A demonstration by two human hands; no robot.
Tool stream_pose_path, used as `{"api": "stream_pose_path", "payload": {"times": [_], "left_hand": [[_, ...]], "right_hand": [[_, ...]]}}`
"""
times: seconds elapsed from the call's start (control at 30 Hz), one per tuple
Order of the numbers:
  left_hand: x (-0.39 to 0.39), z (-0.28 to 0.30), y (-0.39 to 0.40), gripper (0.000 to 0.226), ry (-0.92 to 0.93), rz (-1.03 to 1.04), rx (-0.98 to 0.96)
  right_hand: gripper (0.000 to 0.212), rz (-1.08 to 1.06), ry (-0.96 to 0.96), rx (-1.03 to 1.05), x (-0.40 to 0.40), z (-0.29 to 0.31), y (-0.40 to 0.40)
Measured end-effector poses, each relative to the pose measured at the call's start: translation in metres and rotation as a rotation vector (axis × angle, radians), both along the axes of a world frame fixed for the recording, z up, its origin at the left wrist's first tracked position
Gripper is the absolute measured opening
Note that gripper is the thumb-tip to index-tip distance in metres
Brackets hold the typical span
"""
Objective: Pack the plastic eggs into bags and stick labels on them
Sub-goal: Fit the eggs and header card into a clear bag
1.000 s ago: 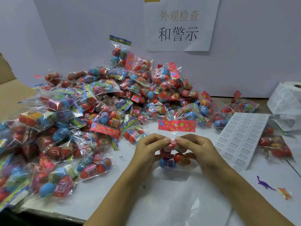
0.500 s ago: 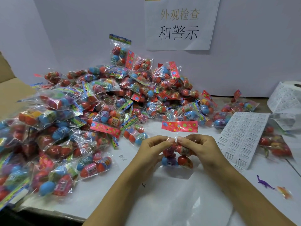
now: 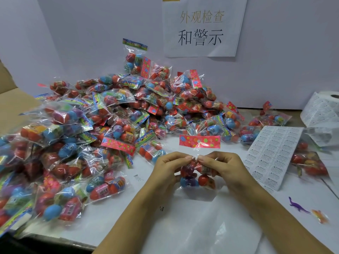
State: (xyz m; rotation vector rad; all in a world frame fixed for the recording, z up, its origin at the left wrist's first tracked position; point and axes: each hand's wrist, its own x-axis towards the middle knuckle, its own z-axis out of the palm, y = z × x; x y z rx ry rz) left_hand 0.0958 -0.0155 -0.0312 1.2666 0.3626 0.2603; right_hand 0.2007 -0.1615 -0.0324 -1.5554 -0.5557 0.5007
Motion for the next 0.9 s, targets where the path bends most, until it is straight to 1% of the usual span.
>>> {"api": "stream_pose_path", "payload": {"times": [0.17,0.27,0.53,0.7,0.83,0.9], "left_hand": [[-0.0003,0.0012,-0.0007,0.023,0.02,0.031,-0.04],[-0.0012,0.0023,0.0002,0.024,0.014,0.047,-0.05],[-0.0004,0.0041,-0.0008,0.028,-0.025,0.081,-0.054],[0.0003,0.0012,0.0024,0.022,0.001,0.051,-0.029],[0.0013,-0.0024,0.0029,0.033,-0.002,0.03,-0.031],[0.0009,-0.0031,0.0035,0.028,-0.015,0.046,-0.04]], "right_hand": [[0.048,-0.016,0.057,-0.016,-0.0006,-0.0014,0.0013],[0.053,-0.046,0.068,0.017,-0.0006,0.0002,0.0008],[0.045,-0.061,0.088,0.035,-0.001,0.0037,-0.0001],[0.046,-0.061,0.134,0.063,-0.0005,0.0027,-0.0009],[0.045,-0.065,0.145,0.088,-0.0014,0.0048,-0.0004],[0.044,-0.061,0.157,0.108,-0.0013,0.0063,-0.0009]]}}
